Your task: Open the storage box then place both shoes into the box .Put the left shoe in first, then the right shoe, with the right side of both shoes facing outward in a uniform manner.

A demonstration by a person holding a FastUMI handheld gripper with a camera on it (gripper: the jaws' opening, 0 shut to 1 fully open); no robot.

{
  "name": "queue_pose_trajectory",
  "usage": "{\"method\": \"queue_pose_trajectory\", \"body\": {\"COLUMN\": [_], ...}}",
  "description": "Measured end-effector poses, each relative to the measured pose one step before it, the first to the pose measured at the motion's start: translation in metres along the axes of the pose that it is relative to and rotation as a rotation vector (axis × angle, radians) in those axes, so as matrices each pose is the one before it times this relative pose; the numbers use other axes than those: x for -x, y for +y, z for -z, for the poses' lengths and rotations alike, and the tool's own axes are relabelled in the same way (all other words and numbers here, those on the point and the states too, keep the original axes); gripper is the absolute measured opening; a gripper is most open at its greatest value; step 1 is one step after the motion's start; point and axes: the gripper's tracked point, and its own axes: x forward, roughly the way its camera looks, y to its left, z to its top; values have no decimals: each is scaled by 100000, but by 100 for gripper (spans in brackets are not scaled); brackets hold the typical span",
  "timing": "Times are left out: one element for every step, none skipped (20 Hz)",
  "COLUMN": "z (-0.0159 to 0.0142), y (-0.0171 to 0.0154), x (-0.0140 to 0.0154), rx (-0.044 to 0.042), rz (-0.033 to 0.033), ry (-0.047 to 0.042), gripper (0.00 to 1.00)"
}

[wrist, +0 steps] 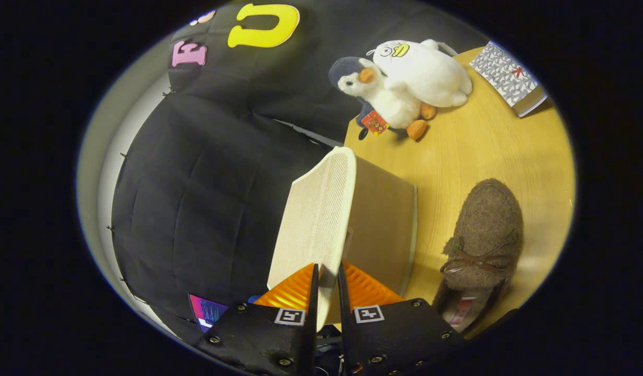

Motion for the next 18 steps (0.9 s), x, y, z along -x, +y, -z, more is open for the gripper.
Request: {"method": "queue_pose_trajectory", "body": {"z": [-188,-393,-122,-214,203,-10,-162,-81,-395,-487,-433,-532,-130,-355,-339,-456,-290,-430], "y": [255,742,-158,178,9,448,335,419,630,843,1244,1032,828,1157,1483,1064,1080,866], "x": [619,835,-977,-2,-330,141,80,-78,6,134,253,14,25,-103,-184,-325,-440,-433], "rx": [540,-3381,-397,1687,2280,1240,1270,1139,457,-72,117,1143,1442,2197,2220,1454,1481,1286], "rz": [-1189,-1716,521,-134,785,221,748,389,-596,-943,-1416,-644,-225,-917,-1145,-743,-91,1448], "ry": [-988,-1222,1196,464,636,619,-32,-102,-679,-668,-1315,-626,236,190,117,-106,347,414], "gripper": [19,19,3,2,2,2,2,2,2,3,2,3,2,2,2,2,2,2]}}
